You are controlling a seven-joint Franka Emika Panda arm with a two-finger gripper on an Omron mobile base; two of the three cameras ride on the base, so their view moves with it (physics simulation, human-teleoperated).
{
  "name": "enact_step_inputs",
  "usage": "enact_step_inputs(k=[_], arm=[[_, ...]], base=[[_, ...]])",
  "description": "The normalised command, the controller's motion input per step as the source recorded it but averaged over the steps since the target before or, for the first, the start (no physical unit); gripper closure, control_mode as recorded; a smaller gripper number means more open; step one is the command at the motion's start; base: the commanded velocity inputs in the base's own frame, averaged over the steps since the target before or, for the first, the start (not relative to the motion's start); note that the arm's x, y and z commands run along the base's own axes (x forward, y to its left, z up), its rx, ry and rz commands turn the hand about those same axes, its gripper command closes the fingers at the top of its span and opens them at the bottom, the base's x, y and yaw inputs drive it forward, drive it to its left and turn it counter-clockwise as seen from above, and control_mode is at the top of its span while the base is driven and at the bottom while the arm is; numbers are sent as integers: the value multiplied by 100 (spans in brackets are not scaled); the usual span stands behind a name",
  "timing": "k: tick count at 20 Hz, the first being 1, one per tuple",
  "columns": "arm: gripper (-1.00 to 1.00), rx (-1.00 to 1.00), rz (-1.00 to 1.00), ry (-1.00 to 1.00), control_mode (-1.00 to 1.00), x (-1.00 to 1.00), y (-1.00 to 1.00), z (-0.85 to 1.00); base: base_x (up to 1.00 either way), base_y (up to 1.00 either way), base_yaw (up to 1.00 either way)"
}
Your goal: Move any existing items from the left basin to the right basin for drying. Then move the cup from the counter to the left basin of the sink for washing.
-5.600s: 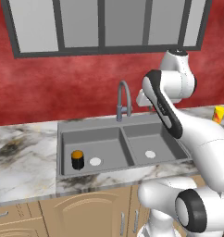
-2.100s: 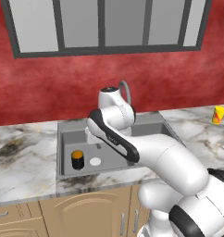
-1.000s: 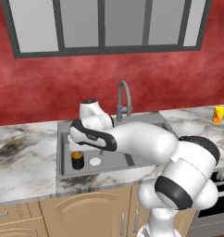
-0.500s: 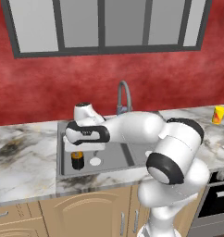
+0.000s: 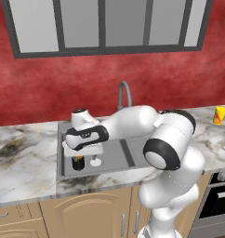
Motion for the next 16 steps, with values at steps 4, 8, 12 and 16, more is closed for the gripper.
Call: enact_step_inputs(k=[4,8,12,16], arm=[[-100,-1,0,0,-100,5,1,-18],[-100,0,0,0,-100,13,3,-11],[-100,0,0,0,-100,24,5,-14],[-100,0,0,0,-100,25,6,-20]], base=[[0,0,0],[0,0,0],[0,0,0],[0,0,0]])
